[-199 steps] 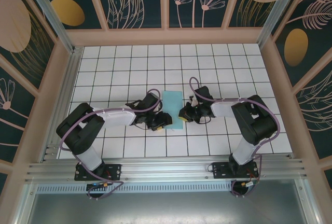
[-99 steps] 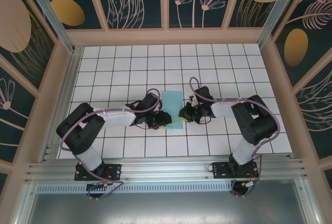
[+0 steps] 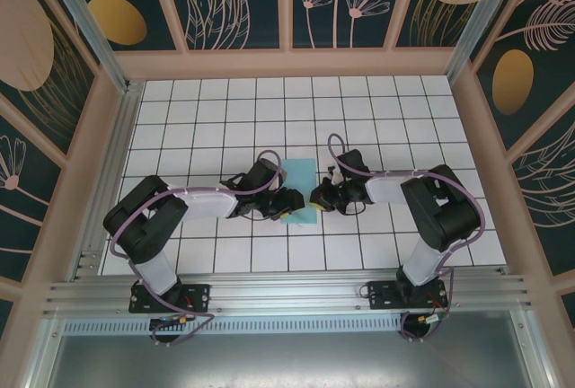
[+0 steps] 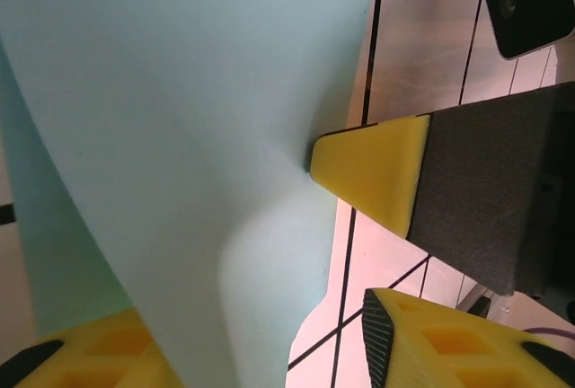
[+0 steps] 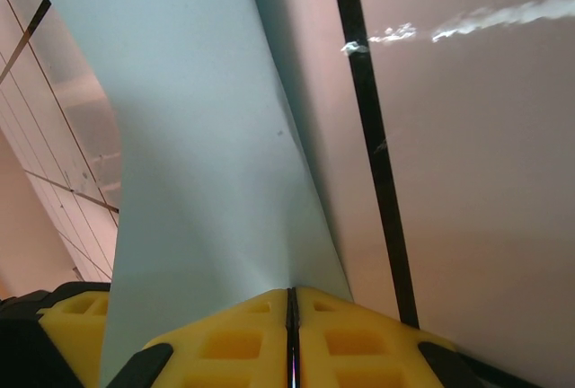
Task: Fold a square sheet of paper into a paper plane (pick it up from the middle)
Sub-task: Fold the triangle a second time at the center of the table.
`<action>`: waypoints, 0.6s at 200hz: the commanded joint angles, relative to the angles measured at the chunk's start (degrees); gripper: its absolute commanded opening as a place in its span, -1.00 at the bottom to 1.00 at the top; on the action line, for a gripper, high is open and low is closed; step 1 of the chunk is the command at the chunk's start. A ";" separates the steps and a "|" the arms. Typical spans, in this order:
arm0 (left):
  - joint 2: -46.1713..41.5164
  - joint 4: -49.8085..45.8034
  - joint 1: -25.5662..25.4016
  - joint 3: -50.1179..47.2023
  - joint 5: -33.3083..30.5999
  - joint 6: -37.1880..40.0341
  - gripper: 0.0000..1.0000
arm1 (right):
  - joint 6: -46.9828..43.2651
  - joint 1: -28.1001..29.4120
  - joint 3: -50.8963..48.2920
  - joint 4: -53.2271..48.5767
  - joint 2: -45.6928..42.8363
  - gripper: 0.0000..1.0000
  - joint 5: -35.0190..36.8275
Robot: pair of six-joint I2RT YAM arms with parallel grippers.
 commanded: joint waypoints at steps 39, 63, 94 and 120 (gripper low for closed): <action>1.04 9.03 -0.23 -1.60 0.31 -2.06 0.04 | -2.70 -0.34 -3.67 -2.46 4.91 -0.73 3.78; 0.26 11.15 -0.23 -2.46 0.71 -2.97 0.03 | -2.94 -0.48 -3.73 -2.84 4.78 -0.73 4.00; -0.50 13.20 -0.22 -3.28 1.35 -4.00 0.03 | -2.94 -0.53 -3.65 -3.16 5.15 -0.73 4.30; -2.96 13.77 -0.16 -3.89 2.17 -4.48 0.02 | -3.07 -0.48 -3.43 -3.44 5.41 -0.73 4.79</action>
